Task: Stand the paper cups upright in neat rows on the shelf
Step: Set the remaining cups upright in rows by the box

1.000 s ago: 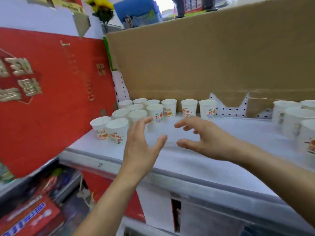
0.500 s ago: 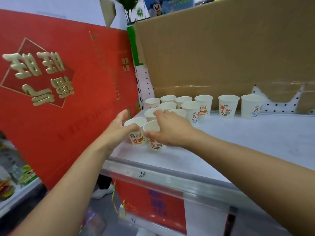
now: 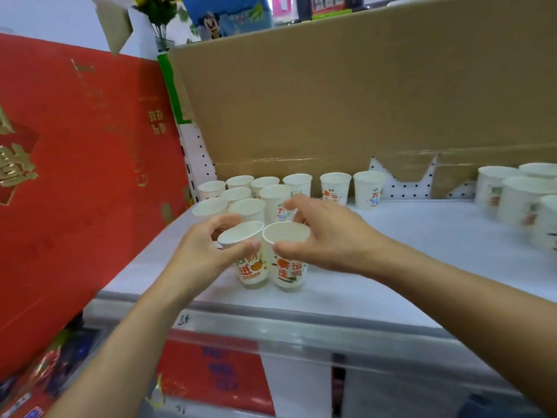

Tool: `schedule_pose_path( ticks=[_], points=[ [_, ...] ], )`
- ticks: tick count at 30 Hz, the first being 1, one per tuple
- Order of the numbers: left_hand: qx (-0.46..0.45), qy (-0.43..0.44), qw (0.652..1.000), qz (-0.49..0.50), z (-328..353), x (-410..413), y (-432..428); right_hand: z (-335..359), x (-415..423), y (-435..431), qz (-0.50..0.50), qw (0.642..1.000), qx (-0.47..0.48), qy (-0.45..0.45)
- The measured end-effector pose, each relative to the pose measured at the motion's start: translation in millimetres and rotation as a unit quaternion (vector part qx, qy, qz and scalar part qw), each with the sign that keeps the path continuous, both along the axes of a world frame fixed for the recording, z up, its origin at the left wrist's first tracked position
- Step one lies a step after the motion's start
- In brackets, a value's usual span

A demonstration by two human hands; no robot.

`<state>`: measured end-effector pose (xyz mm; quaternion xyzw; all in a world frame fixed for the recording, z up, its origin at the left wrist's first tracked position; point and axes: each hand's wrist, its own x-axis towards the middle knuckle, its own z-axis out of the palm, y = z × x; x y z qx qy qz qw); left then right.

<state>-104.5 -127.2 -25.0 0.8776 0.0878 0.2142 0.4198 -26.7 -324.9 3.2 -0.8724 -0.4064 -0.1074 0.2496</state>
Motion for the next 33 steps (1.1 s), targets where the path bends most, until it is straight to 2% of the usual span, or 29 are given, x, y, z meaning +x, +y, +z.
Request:
schedule_pose_path(
  ticks=[6,12,17,23,33],
  points=[
    [0.014,-0.035,0.996,-0.077,2.1,23.9,-126.8,-0.3,-5.7,-148.7,-0.097,0.994,0.037,0.031],
    [0.011,-0.094,0.979,-0.182,1.0,39.2,-269.0,5.4,-23.2,-282.8,-0.185,0.982,0.032,0.03],
    [0.02,-0.141,0.969,-0.202,-3.5,49.5,-354.3,12.9,-28.0,-366.6,-0.236,0.97,0.051,0.009],
    [0.086,-0.152,0.97,-0.171,-15.3,55.2,-408.4,2.9,-25.8,-414.2,-0.259,0.966,0.005,-0.013],
    [0.106,-0.114,0.981,-0.119,-23.5,60.4,-425.4,1.8,-3.3,-428.8,-0.235,0.97,-0.048,0.022]
  ],
)
